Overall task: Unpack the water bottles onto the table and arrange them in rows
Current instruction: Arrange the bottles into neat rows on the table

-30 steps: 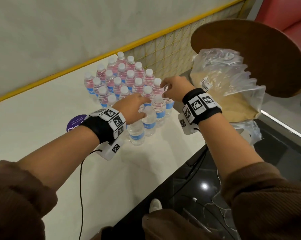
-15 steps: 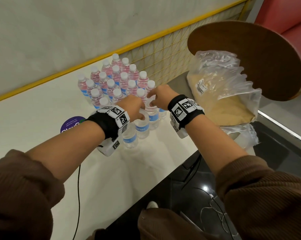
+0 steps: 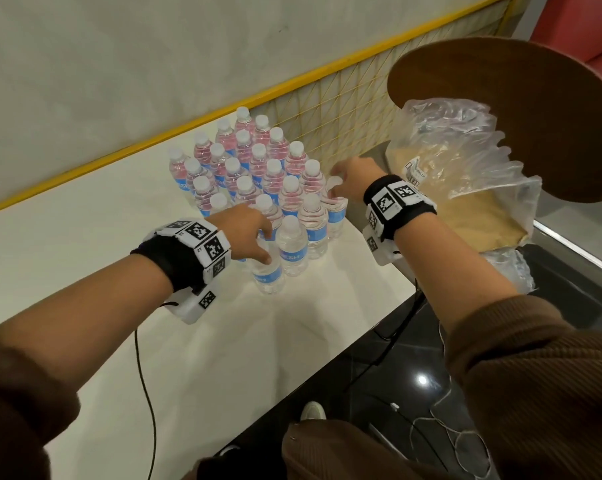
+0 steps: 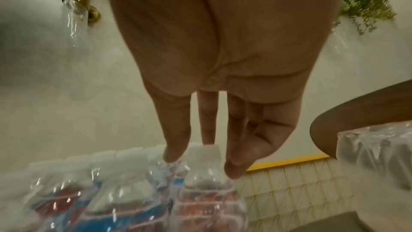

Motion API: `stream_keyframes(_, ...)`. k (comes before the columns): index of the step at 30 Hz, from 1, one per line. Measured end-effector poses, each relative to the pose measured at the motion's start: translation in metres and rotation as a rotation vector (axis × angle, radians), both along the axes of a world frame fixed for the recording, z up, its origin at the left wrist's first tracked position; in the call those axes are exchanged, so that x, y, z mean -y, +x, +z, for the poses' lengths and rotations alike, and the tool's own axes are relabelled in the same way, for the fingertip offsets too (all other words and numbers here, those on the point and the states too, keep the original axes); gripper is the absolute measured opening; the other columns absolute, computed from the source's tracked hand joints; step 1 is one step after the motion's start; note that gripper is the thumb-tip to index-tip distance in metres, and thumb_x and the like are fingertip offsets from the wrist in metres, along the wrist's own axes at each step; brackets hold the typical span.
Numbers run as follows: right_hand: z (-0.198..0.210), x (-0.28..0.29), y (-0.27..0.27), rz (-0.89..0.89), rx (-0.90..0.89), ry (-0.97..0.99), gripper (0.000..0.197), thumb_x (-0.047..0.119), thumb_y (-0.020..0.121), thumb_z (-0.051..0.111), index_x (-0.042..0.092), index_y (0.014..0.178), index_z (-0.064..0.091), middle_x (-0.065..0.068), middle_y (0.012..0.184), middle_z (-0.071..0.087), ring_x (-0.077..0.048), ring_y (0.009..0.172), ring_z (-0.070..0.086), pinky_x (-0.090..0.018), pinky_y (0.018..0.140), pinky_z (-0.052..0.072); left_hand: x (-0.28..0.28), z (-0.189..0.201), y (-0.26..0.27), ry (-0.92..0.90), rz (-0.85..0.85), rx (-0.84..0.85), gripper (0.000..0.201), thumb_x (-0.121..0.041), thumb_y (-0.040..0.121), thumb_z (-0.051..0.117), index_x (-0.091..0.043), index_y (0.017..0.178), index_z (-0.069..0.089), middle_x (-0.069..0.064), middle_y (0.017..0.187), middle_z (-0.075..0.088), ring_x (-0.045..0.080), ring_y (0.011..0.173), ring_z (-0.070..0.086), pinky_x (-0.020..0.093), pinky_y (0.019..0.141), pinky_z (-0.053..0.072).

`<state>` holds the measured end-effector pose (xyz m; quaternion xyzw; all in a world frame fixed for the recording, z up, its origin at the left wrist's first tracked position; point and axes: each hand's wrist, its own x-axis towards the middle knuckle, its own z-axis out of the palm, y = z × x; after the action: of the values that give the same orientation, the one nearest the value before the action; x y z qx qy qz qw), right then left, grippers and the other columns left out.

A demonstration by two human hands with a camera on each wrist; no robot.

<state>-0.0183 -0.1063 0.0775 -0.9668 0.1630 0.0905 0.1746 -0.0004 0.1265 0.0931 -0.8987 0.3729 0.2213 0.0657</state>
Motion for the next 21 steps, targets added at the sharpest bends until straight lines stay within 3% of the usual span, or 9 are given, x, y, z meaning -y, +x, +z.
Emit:
stream_keyframes(2,-0.005,-0.002,0.002,-0.01,0.022,-0.006,0.052,0.033,0.086,0.064,0.015,0.133,0.052,-0.014,0.128,0.057,-0.029,0.12,0.051,-0.034,0.096,0.045,0.003,-0.002,0.0,-0.036,-0.002,0.002,0.044,-0.039,0.081,0.069,-0.014,0.117,0.065,0.005,0.11,0.067,0.018,0.094,0.057,0.024,0.075,0.04)
stream_keyframes(8,-0.01,-0.001,0.003,-0.047,0.069,0.009,0.044,0.029,0.087,0.063,0.016,0.129,0.056,-0.015,0.124,0.059,-0.029,0.117,0.053,-0.034,0.095,0.046,0.003,-0.011,-0.001,-0.121,0.066,0.041,0.031,-0.032,0.08,0.07,-0.003,0.09,0.072,0.012,0.084,0.07,0.021,0.073,0.057,0.025,0.058,0.039)
stream_keyframes(12,-0.011,-0.002,0.003,-0.054,0.083,0.016,0.043,0.028,0.088,0.062,0.016,0.129,0.056,-0.015,0.124,0.059,-0.029,0.118,0.053,-0.034,0.095,0.046,0.006,-0.012,0.001,-0.112,0.068,0.052,0.032,-0.032,0.079,0.07,-0.001,0.081,0.07,0.01,0.071,0.062,0.019,0.065,0.051,0.022,0.05,0.033)
stream_keyframes(15,-0.011,-0.002,0.002,-0.064,0.09,0.032,0.043,0.027,0.088,0.062,0.016,0.129,0.056,-0.014,0.125,0.059,-0.029,0.117,0.054,-0.034,0.095,0.046,0.01,-0.009,0.0,-0.023,0.051,0.103,0.04,-0.045,0.081,0.067,-0.009,0.066,0.056,0.002,0.056,0.042,0.016,0.055,0.041,0.022,0.046,0.027)
stream_keyframes(18,-0.012,-0.003,0.0,-0.068,0.095,0.04,0.043,0.026,0.088,0.062,0.015,0.129,0.056,-0.014,0.126,0.059,-0.029,0.118,0.053,-0.035,0.096,0.046,0.021,0.005,-0.003,0.032,-0.014,0.225,0.049,-0.062,0.083,0.053,-0.014,0.08,0.055,0.002,0.068,0.05,0.02,0.068,0.053,0.025,0.051,0.035)
stream_keyframes(21,-0.014,-0.004,0.0,-0.07,0.11,0.044,0.043,0.024,0.087,0.062,0.015,0.129,0.057,-0.014,0.127,0.058,-0.029,0.119,0.053,-0.034,0.097,0.045,0.045,0.017,0.0,-0.146,-0.068,0.23,0.043,-0.048,0.09,0.051,-0.013,0.113,0.06,0.008,0.11,0.057,0.028,0.101,0.058,0.035,0.075,0.047)
